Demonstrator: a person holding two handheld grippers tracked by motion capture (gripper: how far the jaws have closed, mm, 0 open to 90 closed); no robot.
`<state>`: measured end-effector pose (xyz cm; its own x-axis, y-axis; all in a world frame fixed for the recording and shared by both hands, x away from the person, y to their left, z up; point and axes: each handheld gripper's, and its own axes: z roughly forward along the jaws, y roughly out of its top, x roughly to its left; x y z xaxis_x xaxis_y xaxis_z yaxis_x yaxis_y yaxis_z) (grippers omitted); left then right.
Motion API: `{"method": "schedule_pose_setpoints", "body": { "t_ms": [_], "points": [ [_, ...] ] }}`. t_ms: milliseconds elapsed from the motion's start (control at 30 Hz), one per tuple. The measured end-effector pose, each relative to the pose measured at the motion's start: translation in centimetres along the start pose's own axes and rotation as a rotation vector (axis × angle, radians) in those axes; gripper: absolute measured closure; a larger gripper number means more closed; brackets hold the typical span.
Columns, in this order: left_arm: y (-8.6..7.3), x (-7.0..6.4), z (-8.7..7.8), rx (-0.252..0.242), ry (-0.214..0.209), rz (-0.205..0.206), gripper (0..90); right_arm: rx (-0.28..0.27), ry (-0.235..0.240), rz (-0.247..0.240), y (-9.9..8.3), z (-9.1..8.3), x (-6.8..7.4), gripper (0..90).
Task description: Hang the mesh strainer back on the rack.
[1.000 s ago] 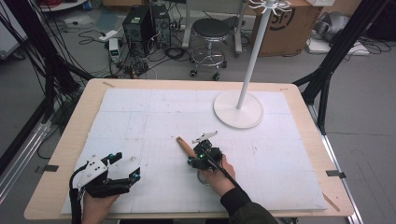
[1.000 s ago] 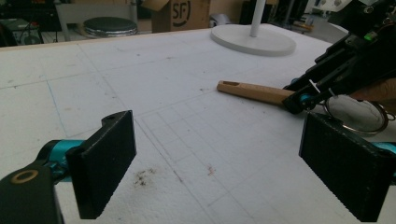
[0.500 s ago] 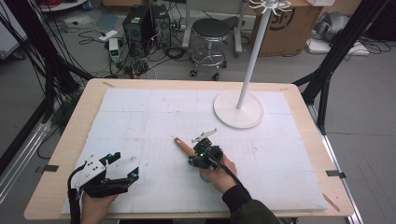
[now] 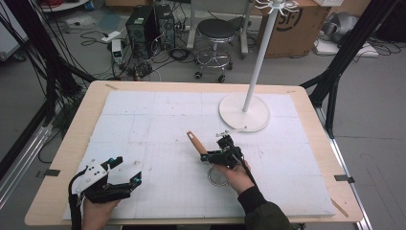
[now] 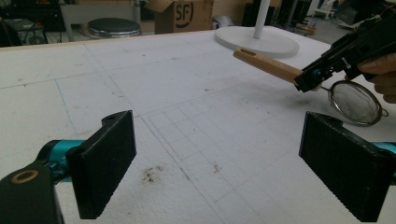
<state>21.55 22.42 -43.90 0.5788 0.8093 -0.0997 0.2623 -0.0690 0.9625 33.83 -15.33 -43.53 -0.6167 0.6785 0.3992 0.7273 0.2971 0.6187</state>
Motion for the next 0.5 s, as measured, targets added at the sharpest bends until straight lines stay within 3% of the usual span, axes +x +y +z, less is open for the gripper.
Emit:
{"method": "schedule_pose_setpoints", "body": {
  "t_ms": [133,267,500],
  "points": [
    [0.0,0.0,0.0,0.001,-0.002,-0.001,11.5,-0.01,0.014,-0.007,0.0,-0.3,-0.1,71.1],
    [0.0,0.1,0.0,0.001,-0.002,-0.001,11.5,-0.039,0.069,-0.01,0.1,-0.8,-0.2,71.1],
    [0.0,0.0,0.0,0.001,-0.003,-0.002,11.5,-0.102,0.16,0.027,0.1,-1.7,-0.9,71.1]
  ]
}}
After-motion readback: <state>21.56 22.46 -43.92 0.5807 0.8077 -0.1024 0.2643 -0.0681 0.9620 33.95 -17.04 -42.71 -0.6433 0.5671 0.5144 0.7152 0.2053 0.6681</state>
